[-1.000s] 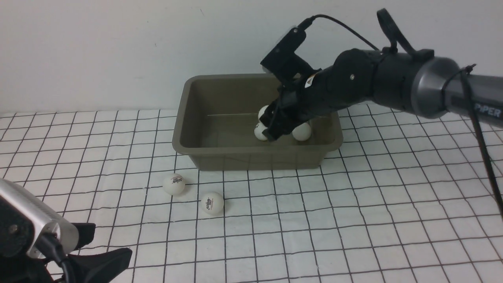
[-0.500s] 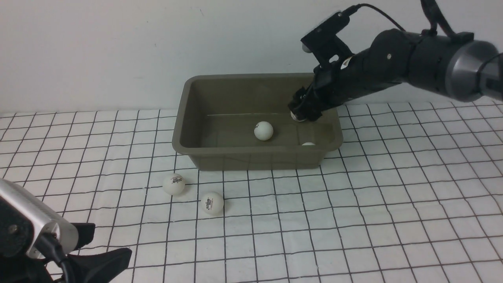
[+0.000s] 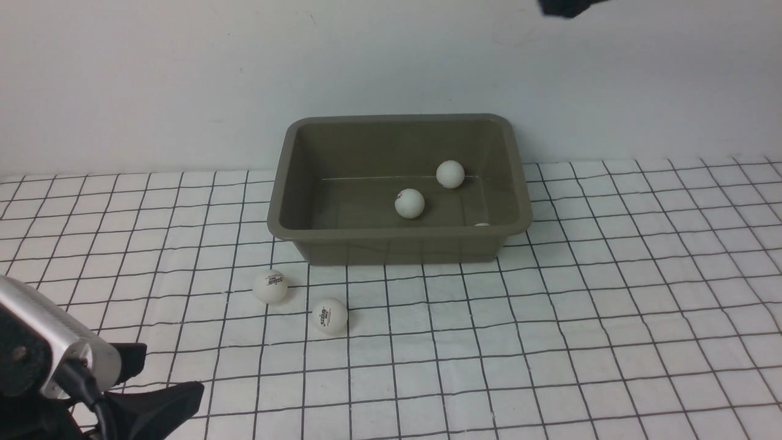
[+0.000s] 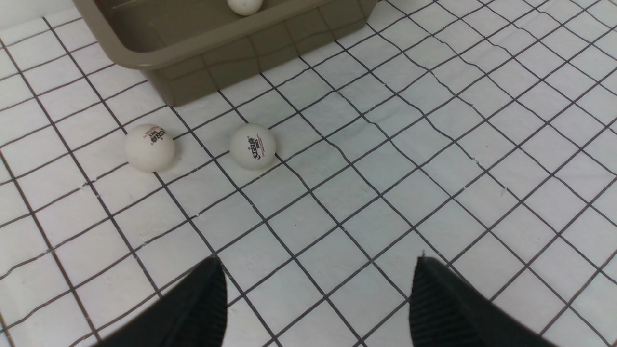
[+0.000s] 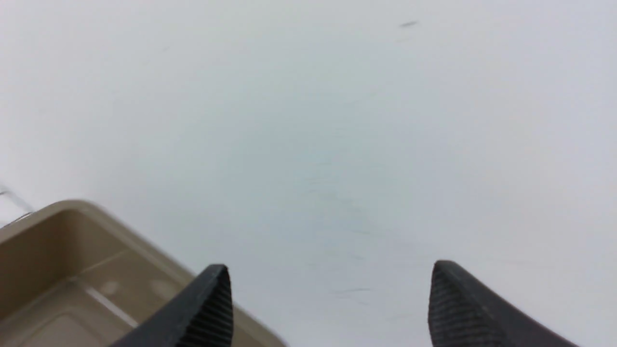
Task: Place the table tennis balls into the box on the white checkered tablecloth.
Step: 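Reach for and grasp a ping pong ball on the table beside the basket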
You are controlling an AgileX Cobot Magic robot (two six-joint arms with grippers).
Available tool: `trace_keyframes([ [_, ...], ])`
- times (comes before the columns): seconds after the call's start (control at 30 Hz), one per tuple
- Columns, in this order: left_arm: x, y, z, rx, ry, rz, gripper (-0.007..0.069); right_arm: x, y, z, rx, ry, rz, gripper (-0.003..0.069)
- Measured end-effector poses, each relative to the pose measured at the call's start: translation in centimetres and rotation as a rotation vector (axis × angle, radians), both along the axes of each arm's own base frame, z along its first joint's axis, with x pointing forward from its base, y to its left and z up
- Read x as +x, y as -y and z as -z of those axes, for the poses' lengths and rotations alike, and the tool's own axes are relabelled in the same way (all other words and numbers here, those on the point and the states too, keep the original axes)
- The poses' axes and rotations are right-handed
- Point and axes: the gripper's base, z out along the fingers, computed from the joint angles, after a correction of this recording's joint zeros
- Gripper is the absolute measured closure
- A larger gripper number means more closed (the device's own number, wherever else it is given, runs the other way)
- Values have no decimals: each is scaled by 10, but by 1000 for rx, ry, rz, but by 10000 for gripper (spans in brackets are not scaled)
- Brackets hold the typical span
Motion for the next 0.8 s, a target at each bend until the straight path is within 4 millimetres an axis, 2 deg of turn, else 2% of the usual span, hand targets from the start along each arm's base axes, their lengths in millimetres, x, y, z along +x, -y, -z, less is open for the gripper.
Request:
trace_keyframes([
  [0.17, 0, 0, 0, 0, 0, 0, 164, -8, 27, -16, 22, 25, 63, 163],
  [0.2, 0, 0, 0, 0, 0, 0, 164, -8, 27, -16, 22, 25, 63, 163],
  [0.23, 0, 0, 0, 0, 0, 0, 164, -12, 41, -23, 32, 30, 98, 165],
  [0.3, 0, 0, 0, 0, 0, 0, 164, -17, 56, -28, 66, 8, 135, 177],
  [0.33, 0, 0, 0, 0, 0, 0, 164, -22, 68, -32, 129, -13, 167, 190],
  [0.43, 0, 0, 0, 0, 0, 0, 164, -29, 81, -39, 273, -50, 206, 216],
  [0.6, 0, 0, 0, 0, 3, -3, 164, -45, 88, -48, 417, -123, 212, 253],
  [0.73, 1, -1, -1, 1, 16, -14, 164, -61, 86, -54, 392, -155, 185, 261],
  [0.8, 2, -1, -1, 1, 18, -16, 164, -77, 85, -62, 320, -135, 161, 261],
])
